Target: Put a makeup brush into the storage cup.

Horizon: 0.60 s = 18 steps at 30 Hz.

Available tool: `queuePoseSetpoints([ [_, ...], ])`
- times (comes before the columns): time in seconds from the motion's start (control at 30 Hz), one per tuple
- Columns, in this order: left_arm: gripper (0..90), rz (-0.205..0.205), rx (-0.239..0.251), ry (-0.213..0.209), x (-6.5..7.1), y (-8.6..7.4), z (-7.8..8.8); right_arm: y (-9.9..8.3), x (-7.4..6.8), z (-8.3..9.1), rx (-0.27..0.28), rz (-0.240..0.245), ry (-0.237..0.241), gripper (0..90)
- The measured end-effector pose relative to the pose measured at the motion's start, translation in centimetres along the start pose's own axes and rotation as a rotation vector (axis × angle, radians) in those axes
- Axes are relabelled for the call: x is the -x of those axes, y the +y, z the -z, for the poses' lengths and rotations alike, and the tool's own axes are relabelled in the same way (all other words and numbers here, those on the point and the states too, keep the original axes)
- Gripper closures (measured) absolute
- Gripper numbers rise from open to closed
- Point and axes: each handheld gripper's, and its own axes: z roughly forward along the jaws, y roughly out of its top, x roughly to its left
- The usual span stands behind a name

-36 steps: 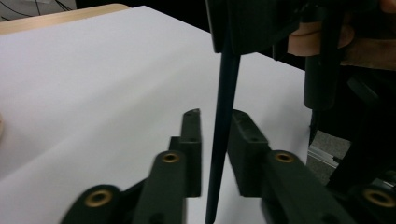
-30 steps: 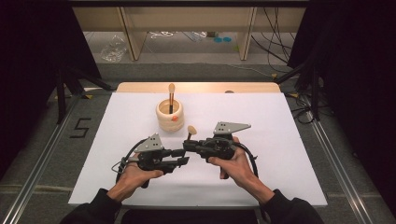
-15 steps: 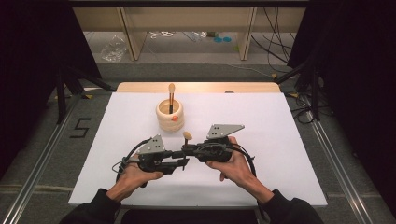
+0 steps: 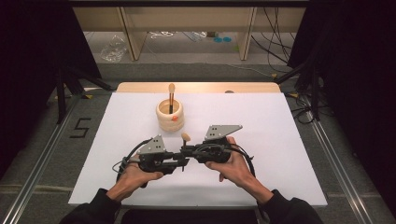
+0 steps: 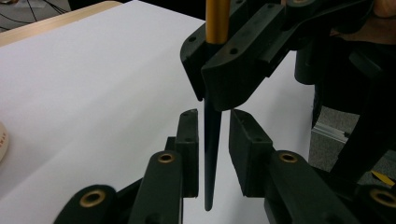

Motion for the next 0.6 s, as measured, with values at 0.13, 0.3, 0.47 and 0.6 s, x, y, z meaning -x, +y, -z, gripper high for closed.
queuePoseSetpoints([
  [0.13,76.0,0.008,0.006,-0.002,-0.11,0.02,0.04,-0.01,0.03,-0.02,0.001,-0.002,0.002,83.5],
  [0.3,79.8,0.021,0.01,-0.007,-0.2,-0.01,0.09,-0.01,0.02,-0.09,0.004,-0.001,0.002,83.5],
  [0.47,83.1,0.013,0.018,-0.012,-0.35,-0.01,0.08,-0.02,0.0,-0.1,-0.001,-0.001,0.003,83.5],
  [0.6,83.5,0.038,0.02,-0.008,-0.28,-0.09,0.08,-0.02,0.03,-0.13,0.005,-0.008,0.007,83.2],
])
